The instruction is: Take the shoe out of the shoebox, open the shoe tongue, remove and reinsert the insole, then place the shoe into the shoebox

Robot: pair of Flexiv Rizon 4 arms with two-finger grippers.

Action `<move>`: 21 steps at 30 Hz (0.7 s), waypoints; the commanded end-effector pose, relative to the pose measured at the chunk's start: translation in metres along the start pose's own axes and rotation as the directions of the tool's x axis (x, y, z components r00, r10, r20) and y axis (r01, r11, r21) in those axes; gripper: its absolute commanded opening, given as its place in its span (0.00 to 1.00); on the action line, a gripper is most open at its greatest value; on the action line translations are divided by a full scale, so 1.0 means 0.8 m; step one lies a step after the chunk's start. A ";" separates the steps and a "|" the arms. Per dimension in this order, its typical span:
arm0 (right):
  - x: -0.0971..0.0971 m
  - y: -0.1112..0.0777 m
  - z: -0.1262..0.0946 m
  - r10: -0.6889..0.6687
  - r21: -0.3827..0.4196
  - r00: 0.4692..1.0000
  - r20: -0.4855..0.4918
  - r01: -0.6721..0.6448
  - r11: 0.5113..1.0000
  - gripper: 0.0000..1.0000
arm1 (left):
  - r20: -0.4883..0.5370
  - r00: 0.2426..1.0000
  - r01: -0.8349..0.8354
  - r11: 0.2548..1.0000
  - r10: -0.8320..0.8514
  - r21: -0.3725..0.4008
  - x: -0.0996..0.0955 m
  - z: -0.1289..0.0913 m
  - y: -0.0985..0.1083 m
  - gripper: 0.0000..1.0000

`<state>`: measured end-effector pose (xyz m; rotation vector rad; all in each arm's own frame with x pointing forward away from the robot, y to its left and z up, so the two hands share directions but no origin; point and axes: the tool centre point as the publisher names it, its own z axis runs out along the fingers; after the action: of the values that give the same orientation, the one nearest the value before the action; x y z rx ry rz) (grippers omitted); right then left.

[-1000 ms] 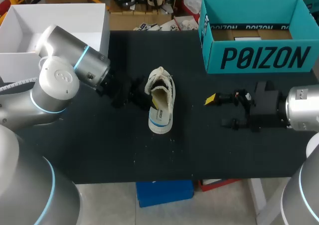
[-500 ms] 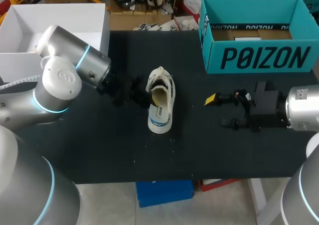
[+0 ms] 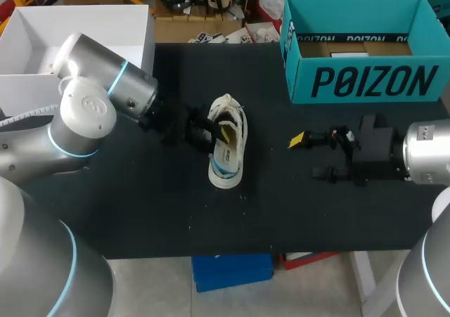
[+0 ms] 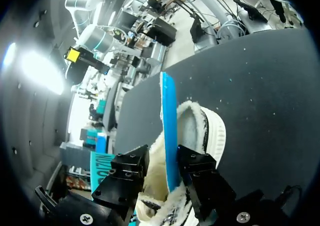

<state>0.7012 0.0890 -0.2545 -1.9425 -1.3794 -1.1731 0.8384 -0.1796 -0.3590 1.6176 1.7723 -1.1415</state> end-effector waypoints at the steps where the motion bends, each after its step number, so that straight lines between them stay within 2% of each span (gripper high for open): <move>1: 0.000 0.000 -0.001 0.001 0.000 1.000 0.001 -0.001 1.000 1.00 | 0.003 1.000 -0.010 1.000 0.010 0.003 0.003 -0.008 -0.021 0.36; 8: 0.000 0.000 -0.001 0.001 0.000 1.000 0.001 -0.001 1.000 1.00 | 0.015 1.000 -0.014 0.999 0.013 0.043 0.003 -0.009 -0.050 0.32; 17: 0.000 0.000 -0.001 0.001 0.000 1.000 0.001 -0.001 1.000 1.00 | 0.005 1.000 -0.030 0.997 0.029 0.075 -0.001 -0.006 -0.067 0.26; 19: 0.000 0.000 -0.001 0.001 0.000 1.000 0.001 -0.001 1.000 1.00 | -0.006 1.000 -0.028 0.997 0.028 0.077 0.002 -0.005 -0.064 0.00; 21: 0.000 0.000 -0.001 0.001 0.000 1.000 0.001 -0.001 1.000 1.00 | -0.012 1.000 -0.025 0.997 0.026 0.078 0.004 -0.004 -0.064 0.00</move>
<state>0.7012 0.0890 -0.2545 -1.9425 -1.3794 -1.1730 0.7875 -0.1717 -0.3466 1.6846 1.7272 -1.2055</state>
